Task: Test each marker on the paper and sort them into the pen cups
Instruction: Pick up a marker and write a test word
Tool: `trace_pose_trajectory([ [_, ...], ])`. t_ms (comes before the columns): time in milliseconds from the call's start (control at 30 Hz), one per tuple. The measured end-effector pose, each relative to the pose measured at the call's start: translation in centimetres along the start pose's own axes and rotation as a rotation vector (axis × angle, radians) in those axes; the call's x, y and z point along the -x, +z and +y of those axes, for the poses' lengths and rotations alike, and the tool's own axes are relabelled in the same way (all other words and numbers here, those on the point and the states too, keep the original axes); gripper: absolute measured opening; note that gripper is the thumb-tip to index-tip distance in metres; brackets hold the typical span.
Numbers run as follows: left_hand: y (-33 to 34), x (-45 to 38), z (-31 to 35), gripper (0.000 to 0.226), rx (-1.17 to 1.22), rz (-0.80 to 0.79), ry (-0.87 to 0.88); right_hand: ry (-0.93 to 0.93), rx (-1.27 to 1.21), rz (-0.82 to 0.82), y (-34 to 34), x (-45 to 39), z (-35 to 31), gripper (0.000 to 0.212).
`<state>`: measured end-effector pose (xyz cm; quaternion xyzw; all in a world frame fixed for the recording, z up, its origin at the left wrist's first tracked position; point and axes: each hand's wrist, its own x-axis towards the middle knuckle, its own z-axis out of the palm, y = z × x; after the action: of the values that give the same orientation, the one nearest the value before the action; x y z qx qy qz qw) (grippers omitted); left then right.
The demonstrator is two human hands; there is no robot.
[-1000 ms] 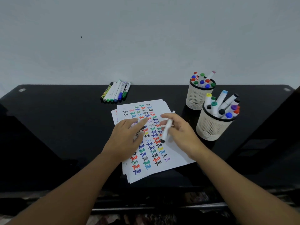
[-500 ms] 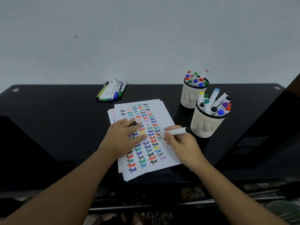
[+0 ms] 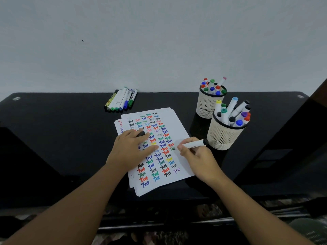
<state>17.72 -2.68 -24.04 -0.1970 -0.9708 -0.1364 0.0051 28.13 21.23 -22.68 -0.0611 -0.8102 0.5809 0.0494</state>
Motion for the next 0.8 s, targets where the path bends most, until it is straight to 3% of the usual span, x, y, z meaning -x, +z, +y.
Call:
trace_pose_trajectory([
  [600, -0.21, 0.13, 0.28, 0.088, 0.015, -0.002, -0.006, 0.035, 0.164, -0.040, -0.01, 0.03, 0.06, 0.008],
  [800, -0.04, 0.09, 0.16, 0.085, 0.015, 0.006, -0.003, 0.051, 0.220, -0.006, 0.17, 0.06, -0.21, 0.018],
])
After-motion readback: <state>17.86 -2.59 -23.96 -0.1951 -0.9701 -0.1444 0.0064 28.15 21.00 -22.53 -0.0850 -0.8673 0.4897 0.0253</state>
